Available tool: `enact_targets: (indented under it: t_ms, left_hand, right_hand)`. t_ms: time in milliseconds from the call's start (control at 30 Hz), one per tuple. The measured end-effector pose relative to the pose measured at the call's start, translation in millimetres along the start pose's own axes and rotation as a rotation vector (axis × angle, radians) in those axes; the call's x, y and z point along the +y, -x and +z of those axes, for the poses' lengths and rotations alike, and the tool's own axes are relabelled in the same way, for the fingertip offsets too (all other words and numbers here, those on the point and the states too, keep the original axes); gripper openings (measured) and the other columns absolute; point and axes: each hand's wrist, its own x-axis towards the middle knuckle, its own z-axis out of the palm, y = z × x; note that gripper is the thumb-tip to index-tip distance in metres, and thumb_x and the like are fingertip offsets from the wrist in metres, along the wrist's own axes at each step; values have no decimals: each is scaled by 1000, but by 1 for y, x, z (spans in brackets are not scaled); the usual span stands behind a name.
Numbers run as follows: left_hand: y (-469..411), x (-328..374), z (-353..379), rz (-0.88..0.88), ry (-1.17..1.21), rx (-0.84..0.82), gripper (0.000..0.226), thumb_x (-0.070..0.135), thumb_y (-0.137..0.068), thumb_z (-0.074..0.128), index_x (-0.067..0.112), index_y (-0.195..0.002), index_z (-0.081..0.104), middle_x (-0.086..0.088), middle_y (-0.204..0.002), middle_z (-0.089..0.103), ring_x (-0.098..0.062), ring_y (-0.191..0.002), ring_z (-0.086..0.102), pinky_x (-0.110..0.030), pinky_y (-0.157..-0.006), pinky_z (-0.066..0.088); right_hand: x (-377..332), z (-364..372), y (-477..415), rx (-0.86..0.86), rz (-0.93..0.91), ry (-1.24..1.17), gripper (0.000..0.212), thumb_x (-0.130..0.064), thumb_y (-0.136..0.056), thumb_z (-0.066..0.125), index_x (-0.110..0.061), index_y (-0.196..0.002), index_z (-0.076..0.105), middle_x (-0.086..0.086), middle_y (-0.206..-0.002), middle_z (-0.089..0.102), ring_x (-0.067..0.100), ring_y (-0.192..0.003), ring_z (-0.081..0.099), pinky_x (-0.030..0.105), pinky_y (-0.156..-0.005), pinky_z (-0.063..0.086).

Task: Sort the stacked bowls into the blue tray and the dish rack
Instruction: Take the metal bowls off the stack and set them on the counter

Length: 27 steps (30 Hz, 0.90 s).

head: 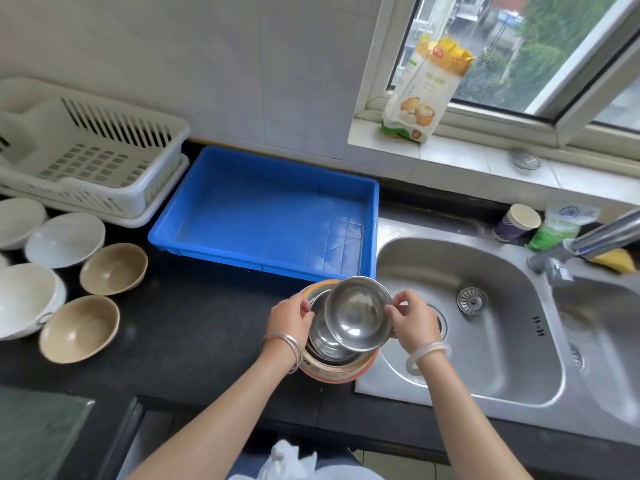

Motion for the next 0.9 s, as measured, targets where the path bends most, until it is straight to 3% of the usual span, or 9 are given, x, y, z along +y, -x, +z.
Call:
enact_targets:
  t_ms: [133, 300, 400, 533, 667, 733, 900]
  left_hand:
    - [-2, 2, -1, 0, -18, -12, 11, 17, -90, 54, 18, -79, 51, 2, -78, 57, -11, -67, 53, -19, -57, 41]
    - [-4, 0, -11, -53, 150, -39, 6, 12, -88, 57, 11, -82, 58, -3, -79, 61, -22, -78, 65, -37, -74, 59]
    - [-5, -7, -30, -84, 241, -14, 10, 12, -87, 58, 17, -78, 56, -3, -80, 63, -16, -73, 67, -32, -69, 60]
    - [-6, -19, -61, -143, 379, 30, 10, 11, -86, 60, 17, -79, 57, -4, -83, 65, -12, -74, 67, -19, -56, 55]
    - [-1, -44, -90, -207, 483, 103, 8, 9, -85, 61, 15, -80, 58, -7, -83, 66, -13, -74, 68, -15, -50, 53]
    - [3, -61, -102, -242, 510, 154, 9, 9, -85, 61, 13, -78, 58, -8, -82, 67, -15, -75, 68, -19, -53, 56]
    - [19, -117, -123, -401, 630, 259, 13, 5, -85, 61, 10, -73, 57, -12, -78, 65, -21, -76, 67, -29, -60, 58]
  right_hand:
    - [0, -2, -2, 6, 13, -51, 8, -14, -84, 62, -18, -79, 57, 10, -75, 71, 30, -63, 67, 47, -70, 58]
    - [-10, -9, -2, -12, 10, -131, 8, -10, -85, 61, -14, -90, 66, 0, -65, 70, 13, -50, 65, 32, -56, 60]
    - [-30, -12, 0, -28, -37, -187, 10, -8, -85, 61, -16, -90, 66, 3, -70, 70, 12, -50, 65, 24, -49, 57]
    - [-61, -5, 2, -75, -95, -228, 11, -9, -86, 61, -15, -94, 66, 8, -77, 70, 16, -54, 65, 26, -51, 58]
    - [-83, 15, 3, -138, -127, -249, 9, -9, -86, 63, -15, -92, 63, 7, -72, 67, 14, -52, 64, 26, -52, 59]
    - [-91, 29, 1, -182, -141, -240, 9, -10, -86, 62, -16, -92, 63, 5, -70, 67, 12, -50, 64, 31, -56, 60]
    - [-112, 79, -5, -304, -136, -208, 9, -8, -86, 59, -12, -93, 63, 13, -73, 67, 15, -52, 65, 27, -51, 58]
